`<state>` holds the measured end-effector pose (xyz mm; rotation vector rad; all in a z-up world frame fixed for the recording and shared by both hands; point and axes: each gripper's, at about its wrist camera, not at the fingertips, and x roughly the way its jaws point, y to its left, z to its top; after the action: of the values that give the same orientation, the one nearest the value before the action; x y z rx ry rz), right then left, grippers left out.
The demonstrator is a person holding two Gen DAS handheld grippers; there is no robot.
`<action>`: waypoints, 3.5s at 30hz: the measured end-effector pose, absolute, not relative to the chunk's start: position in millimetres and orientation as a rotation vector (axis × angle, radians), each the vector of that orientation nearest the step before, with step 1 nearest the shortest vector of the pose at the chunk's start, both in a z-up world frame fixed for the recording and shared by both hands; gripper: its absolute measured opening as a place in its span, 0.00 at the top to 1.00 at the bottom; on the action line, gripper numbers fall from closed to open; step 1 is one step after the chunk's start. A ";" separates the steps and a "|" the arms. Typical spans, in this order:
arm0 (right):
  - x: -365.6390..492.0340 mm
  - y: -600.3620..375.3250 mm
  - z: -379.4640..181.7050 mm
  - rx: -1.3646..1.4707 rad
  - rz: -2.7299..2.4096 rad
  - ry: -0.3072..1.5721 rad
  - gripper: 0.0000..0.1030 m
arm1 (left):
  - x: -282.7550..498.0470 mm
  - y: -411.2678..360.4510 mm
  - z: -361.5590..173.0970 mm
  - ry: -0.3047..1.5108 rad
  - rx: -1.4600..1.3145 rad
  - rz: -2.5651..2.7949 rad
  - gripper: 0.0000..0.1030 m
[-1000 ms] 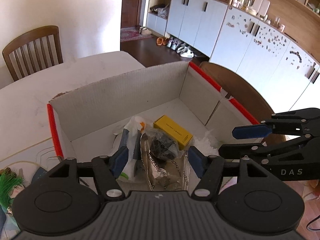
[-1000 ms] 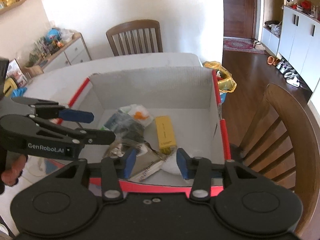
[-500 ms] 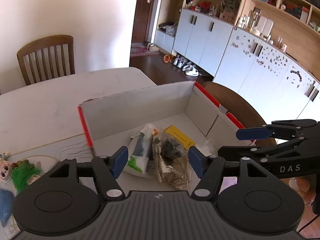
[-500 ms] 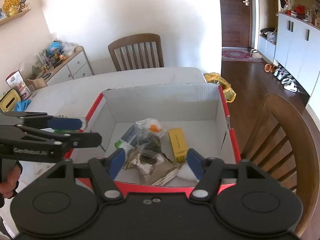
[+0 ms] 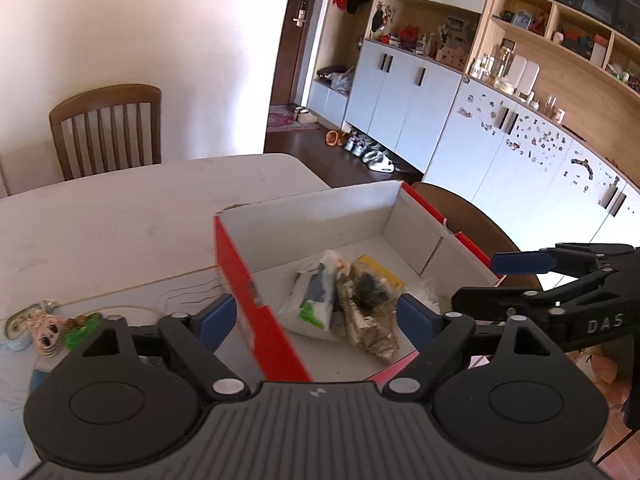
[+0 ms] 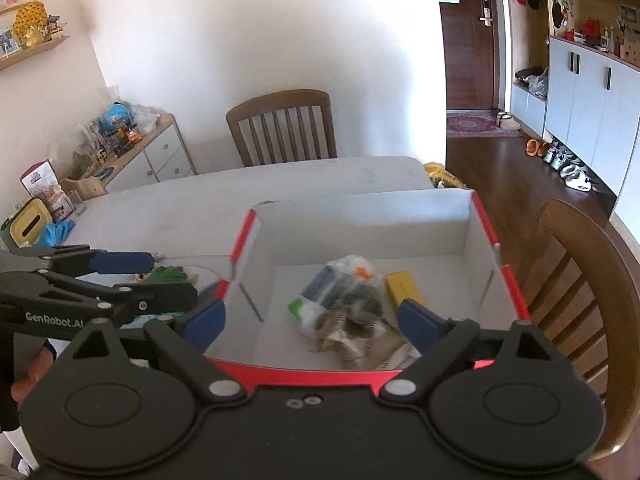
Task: Organize objects
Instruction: 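Withdraw both grippers from the box back to the pile, then lower the left gripper onto the cartoon doll keychain while the right gripper approaches the teal pouch, then grasp the cartoon doll keychain with the left gripper while the right gripper grasps the teal tasseled pouch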
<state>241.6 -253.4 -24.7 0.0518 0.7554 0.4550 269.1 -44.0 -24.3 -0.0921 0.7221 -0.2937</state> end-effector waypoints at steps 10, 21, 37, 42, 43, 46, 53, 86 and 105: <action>226.7 -204.9 -20.5 0.070 0.477 0.759 0.09 | 252.8 16.0 -20.3 0.704 -0.137 -0.283 0.03; 216.2 -147.4 -26.7 0.053 0.498 0.784 0.09 | 242.1 94.5 -29.0 0.685 -0.150 -0.223 0.00; 229.5 -69.1 -56.2 0.010 0.524 0.862 0.09 | 252.6 187.4 -74.8 0.723 -0.101 -0.133 0.00; 242.4 -51.3 -68.4 -0.003 0.518 0.894 0.09 | 260.6 197.9 -96.2 0.734 -0.058 -0.110 0.00; 244.6 -48.6 -70.9 -0.002 0.516 0.901 0.09 | 261.9 200.4 -100.2 0.735 -0.049 -0.107 0.00; 252.8 -41.2 -78.4 -0.006 0.512 0.923 0.09 | 267.0 202.5 -111.2 0.736 -0.024 -0.109 0.00; 274.0 -26.0 -98.6 0.001 0.482 0.987 0.09 | 288.0 201.5 -131.4 0.739 0.012 -0.117 0.00; 319.1 -12.9 -144.6 0.288 0.468 1.175 0.48 | 329.1 184.4 -160.9 0.685 0.108 -0.191 0.43; 301.1 -11.7 -119.0 0.217 0.486 1.060 0.88 | 320.9 191.5 -145.0 0.713 0.031 -0.155 0.55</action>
<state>301.1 -11.7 -119.0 0.2174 1.0601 0.4856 320.9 191.5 -145.0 0.0307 0.7126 -0.1555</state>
